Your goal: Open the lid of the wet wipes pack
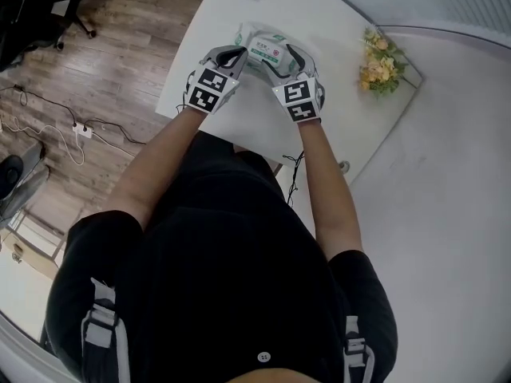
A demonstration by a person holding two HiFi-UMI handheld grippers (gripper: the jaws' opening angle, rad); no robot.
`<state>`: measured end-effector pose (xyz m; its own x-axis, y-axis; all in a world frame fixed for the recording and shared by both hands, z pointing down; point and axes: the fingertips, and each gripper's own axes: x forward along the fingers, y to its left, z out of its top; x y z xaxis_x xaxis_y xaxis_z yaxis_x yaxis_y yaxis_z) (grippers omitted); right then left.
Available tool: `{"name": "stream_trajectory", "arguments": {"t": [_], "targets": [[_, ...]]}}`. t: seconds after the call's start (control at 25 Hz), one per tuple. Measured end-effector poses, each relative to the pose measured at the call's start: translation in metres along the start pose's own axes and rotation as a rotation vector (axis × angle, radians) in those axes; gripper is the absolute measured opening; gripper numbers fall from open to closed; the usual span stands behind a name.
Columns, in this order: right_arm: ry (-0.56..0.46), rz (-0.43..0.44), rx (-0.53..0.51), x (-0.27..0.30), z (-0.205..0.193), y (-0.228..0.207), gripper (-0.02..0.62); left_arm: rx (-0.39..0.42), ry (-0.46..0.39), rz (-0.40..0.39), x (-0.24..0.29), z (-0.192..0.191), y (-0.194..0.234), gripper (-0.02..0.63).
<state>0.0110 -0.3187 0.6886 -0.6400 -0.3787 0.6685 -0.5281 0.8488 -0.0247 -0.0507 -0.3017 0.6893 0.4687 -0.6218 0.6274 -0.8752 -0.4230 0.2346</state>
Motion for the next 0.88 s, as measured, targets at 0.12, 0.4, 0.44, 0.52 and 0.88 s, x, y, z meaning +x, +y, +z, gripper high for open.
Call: {"name": "stream_trajectory", "arguments": {"t": [0.12,0.4,0.44,0.52,0.88], "targets": [[0.023,0.013,-0.017,0.009,-0.005,0.003,0.308,-0.025,0.032,0.013,0.013,-0.01,0.007,0.008],[0.106,0.026,-0.055,0.027,-0.025,0.009,0.331,-0.065,0.093,0.008,0.028,-0.029,0.01,0.008],[0.112,0.026,-0.065,0.029,-0.027,0.01,0.331,-0.068,0.097,0.01,0.029,-0.031,0.011,0.008],[0.127,0.025,-0.091,0.032,-0.03,0.01,0.331,-0.073,0.107,0.012,0.031,-0.034,0.011,0.008],[0.169,0.026,-0.127,0.04,-0.036,0.01,0.333,-0.107,0.141,0.017,0.038,-0.046,0.015,0.008]]}}
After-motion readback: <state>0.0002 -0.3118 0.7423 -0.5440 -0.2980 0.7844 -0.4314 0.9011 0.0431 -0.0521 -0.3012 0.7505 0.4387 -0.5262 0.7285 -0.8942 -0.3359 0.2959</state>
